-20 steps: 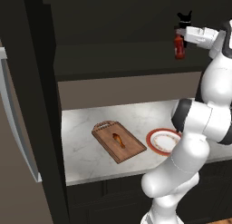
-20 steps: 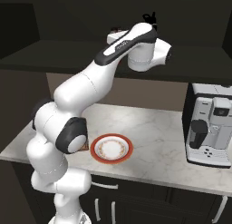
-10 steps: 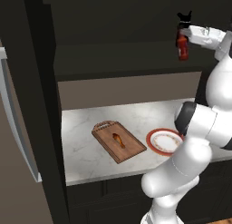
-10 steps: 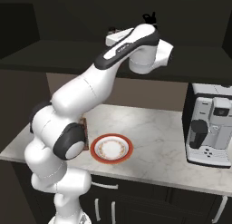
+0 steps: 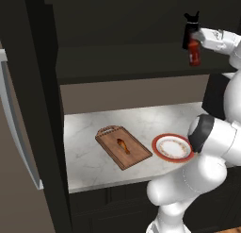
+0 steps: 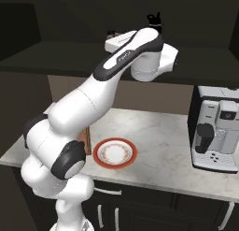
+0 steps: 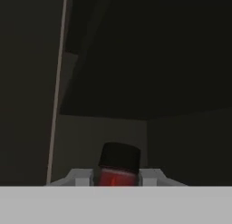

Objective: Pick the chicken drumstick from the plate and place it on the cutting board. Then pick the condiment bottle from the cabinet and place it next to the cutting board.

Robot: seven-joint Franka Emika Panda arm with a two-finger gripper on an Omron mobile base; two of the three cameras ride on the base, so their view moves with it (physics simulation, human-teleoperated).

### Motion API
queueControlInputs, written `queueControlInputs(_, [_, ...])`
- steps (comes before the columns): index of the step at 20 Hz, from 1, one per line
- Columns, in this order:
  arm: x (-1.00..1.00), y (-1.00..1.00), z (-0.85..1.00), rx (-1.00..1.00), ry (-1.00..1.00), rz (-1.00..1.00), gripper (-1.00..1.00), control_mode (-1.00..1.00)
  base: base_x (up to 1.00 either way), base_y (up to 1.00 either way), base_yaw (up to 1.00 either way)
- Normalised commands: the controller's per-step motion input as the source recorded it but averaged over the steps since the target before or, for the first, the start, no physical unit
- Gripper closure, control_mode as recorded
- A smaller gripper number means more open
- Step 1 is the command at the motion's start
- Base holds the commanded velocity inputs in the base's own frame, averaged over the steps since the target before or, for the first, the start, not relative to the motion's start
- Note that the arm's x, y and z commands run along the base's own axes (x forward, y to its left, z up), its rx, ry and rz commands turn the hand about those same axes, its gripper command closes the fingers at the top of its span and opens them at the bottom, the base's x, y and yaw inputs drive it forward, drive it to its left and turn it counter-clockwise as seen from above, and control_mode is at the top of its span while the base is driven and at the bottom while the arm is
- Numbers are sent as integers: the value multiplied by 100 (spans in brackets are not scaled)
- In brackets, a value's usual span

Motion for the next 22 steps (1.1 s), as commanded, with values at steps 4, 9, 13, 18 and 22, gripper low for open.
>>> queueControlInputs(4, [-50,8,1,0,-1,0,100,-100,0,0,0])
queueControlInputs(9, [-49,6,0,1,-2,0,100,-100,0,0,0])
queueControlInputs(13, [-49,6,0,2,-2,0,100,-100,0,0,0])
queueControlInputs(18, [-52,6,0,2,-2,0,100,-100,0,0,0])
queueControlInputs(22, [-55,5,0,3,-2,0,100,-100,0,0,0])
